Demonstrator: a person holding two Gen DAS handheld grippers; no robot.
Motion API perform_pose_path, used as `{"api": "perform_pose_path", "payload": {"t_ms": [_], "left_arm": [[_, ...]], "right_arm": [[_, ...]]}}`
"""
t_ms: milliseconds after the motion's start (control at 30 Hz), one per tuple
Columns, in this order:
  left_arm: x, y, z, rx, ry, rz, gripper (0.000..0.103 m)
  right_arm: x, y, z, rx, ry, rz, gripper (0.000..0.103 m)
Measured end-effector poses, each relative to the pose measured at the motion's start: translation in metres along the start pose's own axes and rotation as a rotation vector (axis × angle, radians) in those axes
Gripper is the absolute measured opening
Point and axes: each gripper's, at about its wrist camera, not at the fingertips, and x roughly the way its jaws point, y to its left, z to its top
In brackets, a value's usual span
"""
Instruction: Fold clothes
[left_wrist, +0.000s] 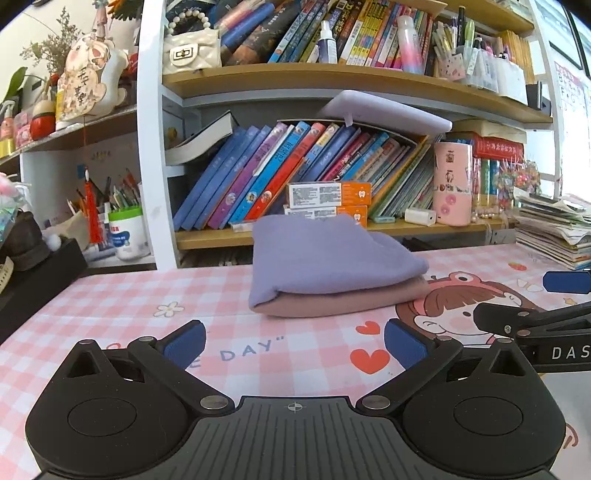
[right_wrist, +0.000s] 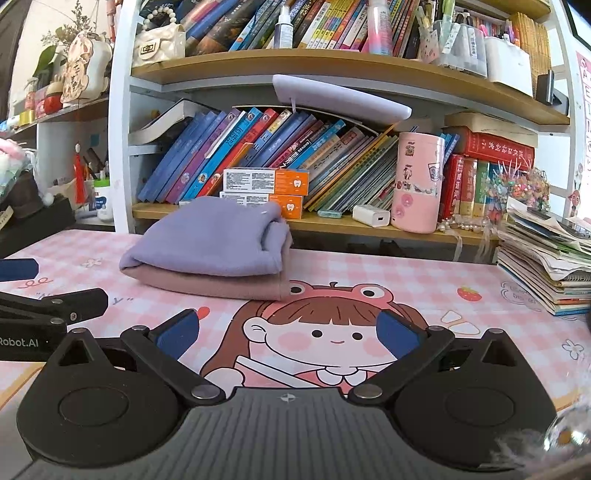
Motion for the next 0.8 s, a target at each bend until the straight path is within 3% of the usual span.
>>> {"api": "perform_pose_path", "payload": {"t_ms": [800], "left_arm": [[-0.0004, 0.0036, 0.0008, -0.024, -0.006, -0.02, 0.103]], "right_arm": [[0.0024, 0.0005, -0.001, -0.004, 0.011, 0.008, 0.103]]}}
